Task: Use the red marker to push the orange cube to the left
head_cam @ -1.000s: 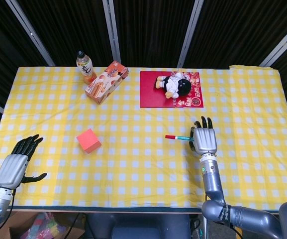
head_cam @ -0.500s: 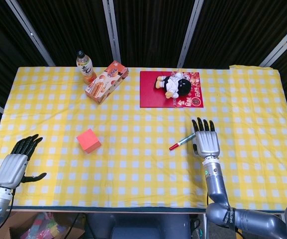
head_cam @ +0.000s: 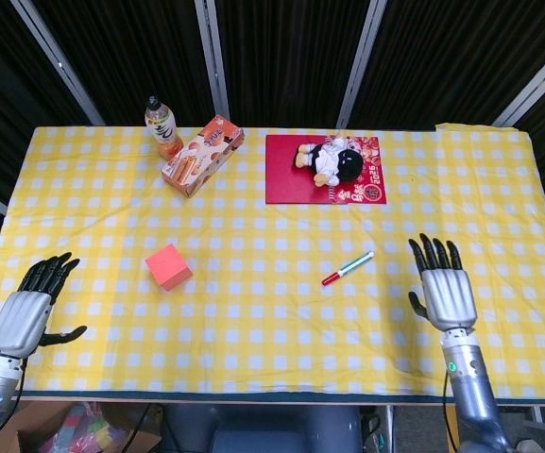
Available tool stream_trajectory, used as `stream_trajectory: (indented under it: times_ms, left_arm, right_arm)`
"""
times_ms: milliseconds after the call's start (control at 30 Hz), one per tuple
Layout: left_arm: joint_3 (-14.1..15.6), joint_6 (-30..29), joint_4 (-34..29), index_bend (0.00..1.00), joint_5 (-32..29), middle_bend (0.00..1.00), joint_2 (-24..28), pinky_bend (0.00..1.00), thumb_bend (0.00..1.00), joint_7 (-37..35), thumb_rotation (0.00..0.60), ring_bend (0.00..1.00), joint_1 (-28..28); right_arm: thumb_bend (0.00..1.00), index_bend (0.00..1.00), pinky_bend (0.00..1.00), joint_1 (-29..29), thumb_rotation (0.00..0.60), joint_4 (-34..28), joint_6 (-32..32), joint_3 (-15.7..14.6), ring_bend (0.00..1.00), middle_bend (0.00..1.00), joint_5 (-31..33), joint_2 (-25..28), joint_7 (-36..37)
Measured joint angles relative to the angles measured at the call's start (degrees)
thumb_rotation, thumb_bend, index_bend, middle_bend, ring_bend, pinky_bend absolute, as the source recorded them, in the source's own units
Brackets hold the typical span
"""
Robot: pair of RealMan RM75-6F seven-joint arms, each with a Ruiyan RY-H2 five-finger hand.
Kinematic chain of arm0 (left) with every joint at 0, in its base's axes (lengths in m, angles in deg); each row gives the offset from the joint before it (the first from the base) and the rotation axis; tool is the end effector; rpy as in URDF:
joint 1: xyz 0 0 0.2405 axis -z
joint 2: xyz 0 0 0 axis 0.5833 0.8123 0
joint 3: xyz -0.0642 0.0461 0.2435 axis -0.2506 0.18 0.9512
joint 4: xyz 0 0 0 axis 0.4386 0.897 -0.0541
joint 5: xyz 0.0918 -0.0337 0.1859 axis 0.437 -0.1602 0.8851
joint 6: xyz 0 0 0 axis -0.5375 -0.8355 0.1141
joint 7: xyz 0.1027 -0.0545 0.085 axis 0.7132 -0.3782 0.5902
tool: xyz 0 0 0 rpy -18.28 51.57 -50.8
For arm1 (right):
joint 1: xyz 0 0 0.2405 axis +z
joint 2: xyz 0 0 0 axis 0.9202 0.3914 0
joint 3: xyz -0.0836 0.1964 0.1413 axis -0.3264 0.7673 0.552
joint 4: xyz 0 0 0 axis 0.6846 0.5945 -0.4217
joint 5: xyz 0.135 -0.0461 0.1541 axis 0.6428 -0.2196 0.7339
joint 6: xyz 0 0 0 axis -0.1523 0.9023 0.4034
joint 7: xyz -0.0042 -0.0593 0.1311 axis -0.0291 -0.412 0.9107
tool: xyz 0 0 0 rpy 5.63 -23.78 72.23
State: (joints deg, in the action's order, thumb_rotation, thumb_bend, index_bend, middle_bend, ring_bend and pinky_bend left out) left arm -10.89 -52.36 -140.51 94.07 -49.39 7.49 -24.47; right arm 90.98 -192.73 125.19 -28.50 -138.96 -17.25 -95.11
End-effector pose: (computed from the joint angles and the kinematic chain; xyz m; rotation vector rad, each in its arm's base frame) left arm -0.2808 0.2028 0.1165 -1.5321 -0.9932 -0.9596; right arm -0.2320 -0.2526 0.0909 1.4759 -0.8577 0.7574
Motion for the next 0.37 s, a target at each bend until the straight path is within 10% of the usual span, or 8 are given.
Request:
stream_trajectory:
  times_ms: [367]
  left_arm:
    - [-0.6, -1.9, 1.2, 0.00, 0.2, 0.00, -1.5, 0.00, 0.00, 2.5, 0.600, 0.00, -0.6]
  right_arm:
    - [0.39, 0.00, 0.00, -15.7, 0.600, 7.1, 14.1, -10.0, 0.00, 0.00, -18.7, 6.6, 17.2]
